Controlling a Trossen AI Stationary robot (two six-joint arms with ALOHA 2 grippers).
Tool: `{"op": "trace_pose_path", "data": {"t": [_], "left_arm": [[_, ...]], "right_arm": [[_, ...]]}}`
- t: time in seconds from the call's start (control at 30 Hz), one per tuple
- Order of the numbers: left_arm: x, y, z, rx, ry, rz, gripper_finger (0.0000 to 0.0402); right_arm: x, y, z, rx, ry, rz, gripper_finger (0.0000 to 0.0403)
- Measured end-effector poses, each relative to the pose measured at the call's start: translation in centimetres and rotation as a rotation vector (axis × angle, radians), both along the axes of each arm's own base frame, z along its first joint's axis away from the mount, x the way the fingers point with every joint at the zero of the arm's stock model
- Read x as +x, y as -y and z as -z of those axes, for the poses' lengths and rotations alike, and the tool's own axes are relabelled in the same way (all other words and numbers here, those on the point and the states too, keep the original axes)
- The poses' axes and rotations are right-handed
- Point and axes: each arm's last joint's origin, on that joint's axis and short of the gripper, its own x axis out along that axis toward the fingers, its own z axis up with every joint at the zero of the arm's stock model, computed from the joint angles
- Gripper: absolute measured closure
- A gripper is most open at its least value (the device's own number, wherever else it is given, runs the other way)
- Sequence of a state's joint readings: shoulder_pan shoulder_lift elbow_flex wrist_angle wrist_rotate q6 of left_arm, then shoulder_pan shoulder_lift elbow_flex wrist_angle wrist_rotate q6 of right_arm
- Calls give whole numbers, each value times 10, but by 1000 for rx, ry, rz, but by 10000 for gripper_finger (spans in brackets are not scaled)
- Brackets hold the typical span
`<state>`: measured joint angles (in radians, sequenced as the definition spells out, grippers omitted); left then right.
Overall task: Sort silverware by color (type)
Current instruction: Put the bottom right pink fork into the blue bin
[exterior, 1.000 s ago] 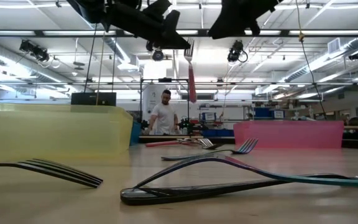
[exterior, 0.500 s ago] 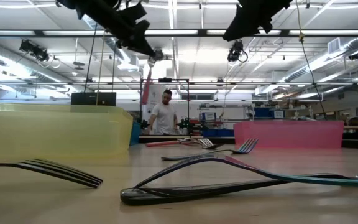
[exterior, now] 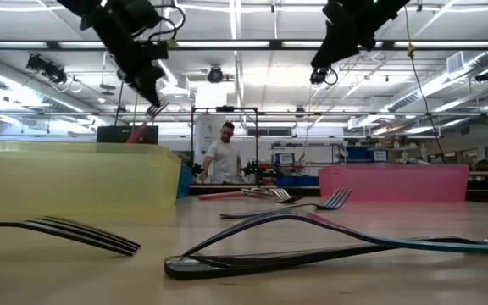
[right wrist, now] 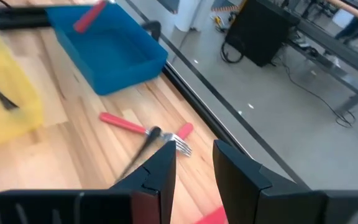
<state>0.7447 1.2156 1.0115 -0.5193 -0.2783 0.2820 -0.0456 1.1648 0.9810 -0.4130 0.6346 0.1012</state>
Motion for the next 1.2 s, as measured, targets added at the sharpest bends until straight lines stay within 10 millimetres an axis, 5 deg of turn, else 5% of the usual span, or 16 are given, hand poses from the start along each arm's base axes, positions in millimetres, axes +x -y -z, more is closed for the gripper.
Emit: {"op": "trace_pose_path", "data": {"t": [0.23, 0.7, 1.2], "left_arm": [[-10, -12, 22, -112, -136, -41, 401], [9, -34, 69, -238, -276, -32, 401], [7, -41, 72, -230, -265, -56, 345]], "right_arm": [[-4, 11, 4, 10, -43, 51, 288], [-7, 14, 7, 32, -88, 46, 288], [-8, 14, 9, 36, -105, 43, 288]]}}
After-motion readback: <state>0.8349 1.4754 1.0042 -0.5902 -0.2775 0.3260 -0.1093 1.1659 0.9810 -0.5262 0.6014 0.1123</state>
